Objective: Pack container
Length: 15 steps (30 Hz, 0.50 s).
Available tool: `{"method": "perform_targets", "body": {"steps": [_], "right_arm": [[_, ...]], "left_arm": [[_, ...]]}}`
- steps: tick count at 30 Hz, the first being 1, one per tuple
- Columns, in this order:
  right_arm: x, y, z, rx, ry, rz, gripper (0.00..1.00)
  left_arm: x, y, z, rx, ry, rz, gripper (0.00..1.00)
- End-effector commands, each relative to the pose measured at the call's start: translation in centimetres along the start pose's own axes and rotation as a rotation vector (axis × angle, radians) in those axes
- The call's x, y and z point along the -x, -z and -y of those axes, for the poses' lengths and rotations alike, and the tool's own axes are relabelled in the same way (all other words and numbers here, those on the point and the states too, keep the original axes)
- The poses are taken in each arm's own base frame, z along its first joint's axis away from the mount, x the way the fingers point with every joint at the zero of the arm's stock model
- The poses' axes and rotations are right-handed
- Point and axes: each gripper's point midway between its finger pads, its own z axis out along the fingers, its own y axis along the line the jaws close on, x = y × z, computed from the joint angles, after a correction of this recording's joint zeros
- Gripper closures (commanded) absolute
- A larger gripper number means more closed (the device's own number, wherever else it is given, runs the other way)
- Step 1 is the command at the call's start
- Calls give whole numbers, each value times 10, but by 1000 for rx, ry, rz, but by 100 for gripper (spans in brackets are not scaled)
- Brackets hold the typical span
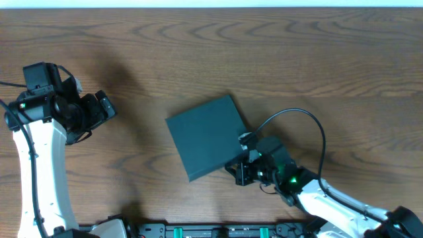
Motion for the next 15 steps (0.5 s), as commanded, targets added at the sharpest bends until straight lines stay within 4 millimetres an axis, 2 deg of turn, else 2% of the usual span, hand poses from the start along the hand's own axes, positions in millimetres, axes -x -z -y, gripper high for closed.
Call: {"method": "perform_targets", "body": {"steps": [1, 6, 13, 15], "right_arm": [[5, -5, -16, 34, -48, 32, 98], [10, -10, -49, 92, 5, 54, 98], [21, -8, -120, 232, 134, 49, 98], [22, -9, -130, 229, 166, 55, 98]], "left_arm": [[0, -1, -2, 4, -2, -4, 5], [0, -1, -2, 4, -2, -4, 5], [0, -1, -2, 3, -2, -4, 5], [0, -1, -2, 3, -2, -4, 5]]}}
